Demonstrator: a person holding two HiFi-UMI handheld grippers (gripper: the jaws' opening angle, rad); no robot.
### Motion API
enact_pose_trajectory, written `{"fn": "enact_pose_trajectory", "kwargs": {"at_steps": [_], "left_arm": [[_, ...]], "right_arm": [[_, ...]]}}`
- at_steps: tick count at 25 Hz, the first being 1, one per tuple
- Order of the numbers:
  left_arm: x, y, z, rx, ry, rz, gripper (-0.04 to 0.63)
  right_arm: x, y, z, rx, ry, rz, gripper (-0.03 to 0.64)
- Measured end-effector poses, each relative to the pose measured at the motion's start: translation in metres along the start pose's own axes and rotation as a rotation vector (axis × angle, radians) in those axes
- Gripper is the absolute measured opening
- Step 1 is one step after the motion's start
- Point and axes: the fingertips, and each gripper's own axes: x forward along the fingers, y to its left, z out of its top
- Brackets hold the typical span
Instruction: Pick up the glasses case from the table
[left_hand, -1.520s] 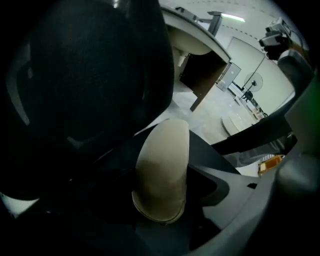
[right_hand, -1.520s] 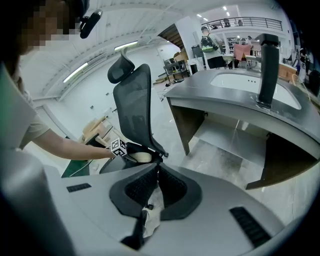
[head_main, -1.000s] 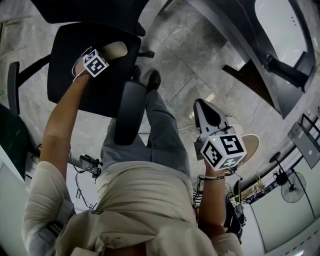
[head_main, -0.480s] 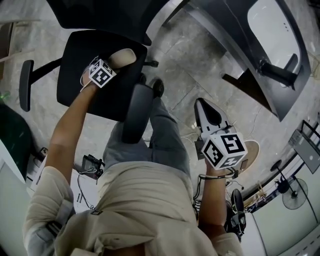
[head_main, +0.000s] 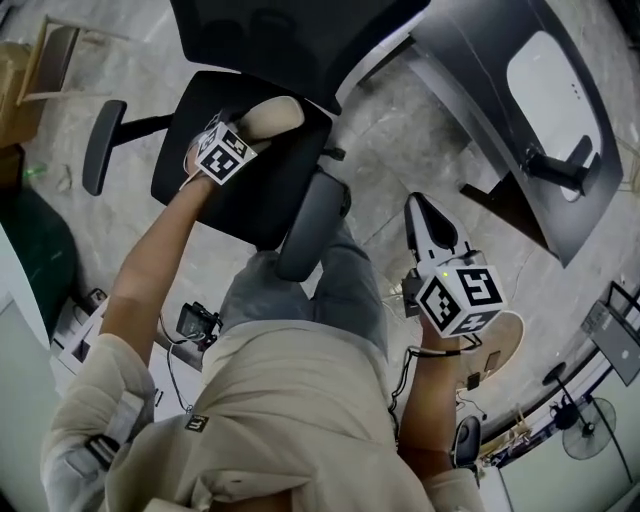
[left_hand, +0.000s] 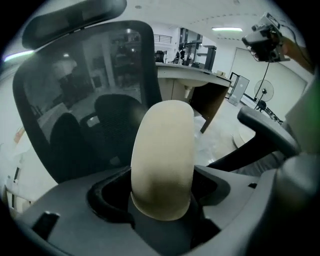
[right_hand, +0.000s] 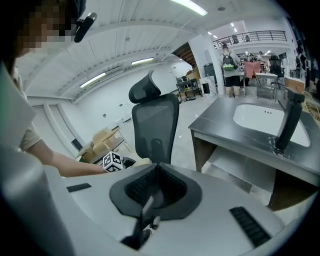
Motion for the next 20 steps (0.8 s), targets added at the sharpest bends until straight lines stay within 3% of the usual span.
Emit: {"fn": "enact_pose_trajectory", "kwargs": {"at_steps": [14, 20], "left_arm": [[-0.171, 0.018, 0.062, -0.006, -0.245, 0.139, 0.365], [-0.261, 0.022, 0.077, 0.005, -0.356, 0.183, 0.366]], "right_arm": [[-0.026, 0.082, 0.080, -0.152, -0.138, 0.064, 0.025], [-0.038, 0.138, 0.116, -0.208, -0.210, 0.095, 0.025]]}}
